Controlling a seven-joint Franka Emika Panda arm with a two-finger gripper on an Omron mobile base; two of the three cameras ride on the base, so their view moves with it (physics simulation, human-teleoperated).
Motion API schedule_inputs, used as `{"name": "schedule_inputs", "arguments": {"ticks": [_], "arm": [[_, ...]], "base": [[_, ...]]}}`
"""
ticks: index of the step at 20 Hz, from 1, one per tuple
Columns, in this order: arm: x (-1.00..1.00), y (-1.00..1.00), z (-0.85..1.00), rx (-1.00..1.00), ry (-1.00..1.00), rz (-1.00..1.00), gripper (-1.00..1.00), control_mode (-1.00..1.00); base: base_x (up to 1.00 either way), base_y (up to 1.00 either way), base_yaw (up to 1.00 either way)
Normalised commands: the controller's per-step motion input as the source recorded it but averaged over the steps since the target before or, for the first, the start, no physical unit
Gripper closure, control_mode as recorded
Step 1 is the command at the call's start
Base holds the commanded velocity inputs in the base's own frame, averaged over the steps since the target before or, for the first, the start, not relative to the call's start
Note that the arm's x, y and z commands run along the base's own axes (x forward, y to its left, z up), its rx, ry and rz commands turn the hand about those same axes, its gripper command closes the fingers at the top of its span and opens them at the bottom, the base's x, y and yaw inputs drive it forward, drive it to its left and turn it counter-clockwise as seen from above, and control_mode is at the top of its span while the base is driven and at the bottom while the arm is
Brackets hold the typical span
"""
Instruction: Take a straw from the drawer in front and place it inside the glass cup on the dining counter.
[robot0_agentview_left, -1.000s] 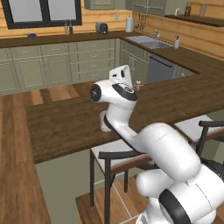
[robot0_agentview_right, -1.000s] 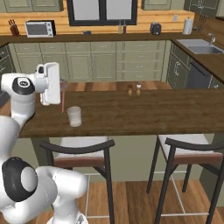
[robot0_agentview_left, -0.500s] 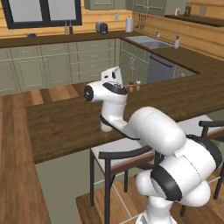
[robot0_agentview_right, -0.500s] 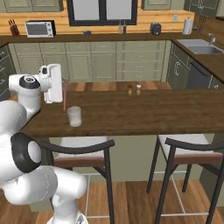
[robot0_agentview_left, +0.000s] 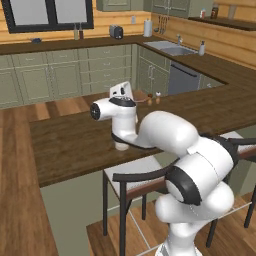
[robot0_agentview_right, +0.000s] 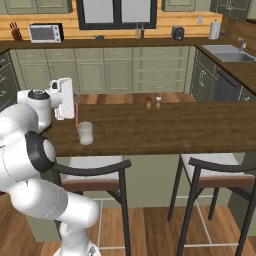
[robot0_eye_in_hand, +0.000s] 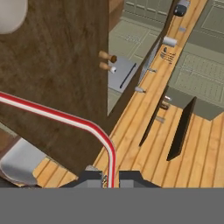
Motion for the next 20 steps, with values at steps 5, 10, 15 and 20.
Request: {"name": "schedule_inputs", "arguments": {"ticks": [5,10,15,20], "arm": [[0.33,0.02,-0.23,0.0,0.0,0.0,1.0,-1.0],[0.33,0.05,-0.24,0.0,0.0,0.0,1.0,-1.0],[0.31,0.03,-0.21,0.0,0.0,0.0,1.0,-1.0],[0.3,0.04,-0.19,0.0,0.0,0.0,1.0,-1.0]], "base": [[0.0,0.0,0.0],[0.0,0.0,0.0],[0.0,0.0,0.0],[0.0,0.0,0.0]]}}
